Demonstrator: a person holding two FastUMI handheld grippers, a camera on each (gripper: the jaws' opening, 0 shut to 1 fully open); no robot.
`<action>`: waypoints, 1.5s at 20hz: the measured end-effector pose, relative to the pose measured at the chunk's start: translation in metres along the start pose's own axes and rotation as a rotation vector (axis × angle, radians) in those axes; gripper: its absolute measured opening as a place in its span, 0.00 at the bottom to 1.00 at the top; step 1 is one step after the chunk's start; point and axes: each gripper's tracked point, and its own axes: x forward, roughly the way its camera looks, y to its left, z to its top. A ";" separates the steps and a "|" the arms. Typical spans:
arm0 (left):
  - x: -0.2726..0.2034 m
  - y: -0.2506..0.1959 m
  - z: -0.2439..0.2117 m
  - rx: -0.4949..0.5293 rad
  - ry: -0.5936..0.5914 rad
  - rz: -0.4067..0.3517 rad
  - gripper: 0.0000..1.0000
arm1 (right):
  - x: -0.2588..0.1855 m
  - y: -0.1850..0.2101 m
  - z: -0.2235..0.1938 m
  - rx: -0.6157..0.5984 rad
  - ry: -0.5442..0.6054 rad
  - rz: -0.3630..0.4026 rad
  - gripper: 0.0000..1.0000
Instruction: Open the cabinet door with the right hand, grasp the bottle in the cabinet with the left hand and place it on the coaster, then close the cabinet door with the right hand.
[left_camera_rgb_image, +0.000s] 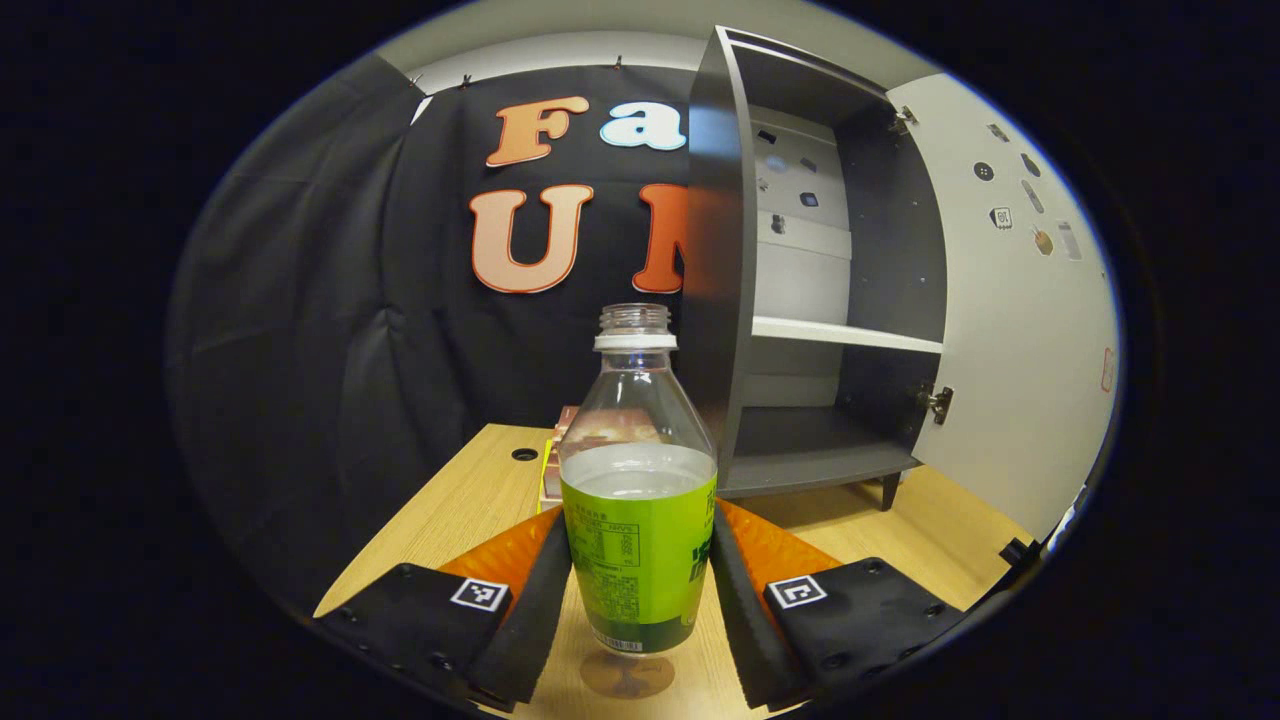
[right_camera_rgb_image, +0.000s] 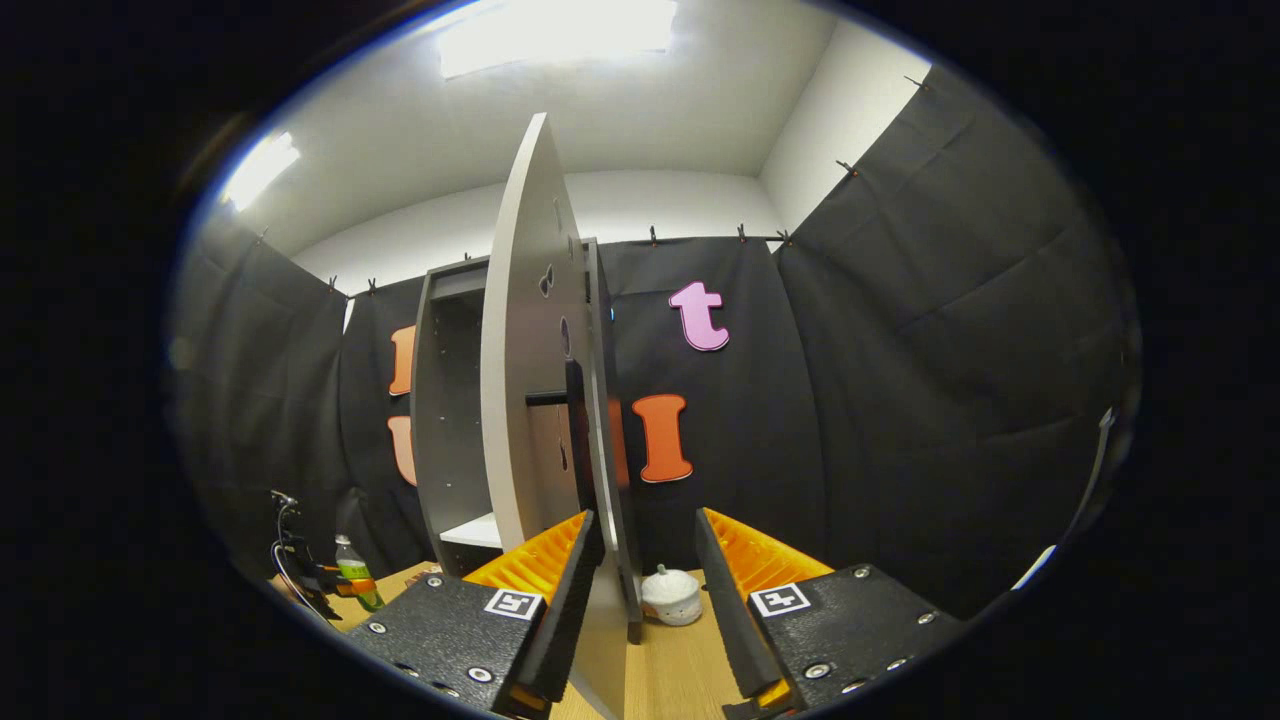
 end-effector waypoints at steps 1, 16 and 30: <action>0.000 0.003 -0.010 -0.004 -0.002 0.002 0.80 | -0.001 0.000 0.000 0.000 -0.002 -0.003 0.66; 0.007 0.007 -0.091 -0.016 0.020 -0.028 0.80 | 0.020 -0.016 -0.004 0.011 0.011 -0.045 0.66; 0.007 0.007 -0.115 -0.018 -0.030 -0.024 0.80 | 0.030 -0.027 -0.007 0.078 0.008 -0.062 0.69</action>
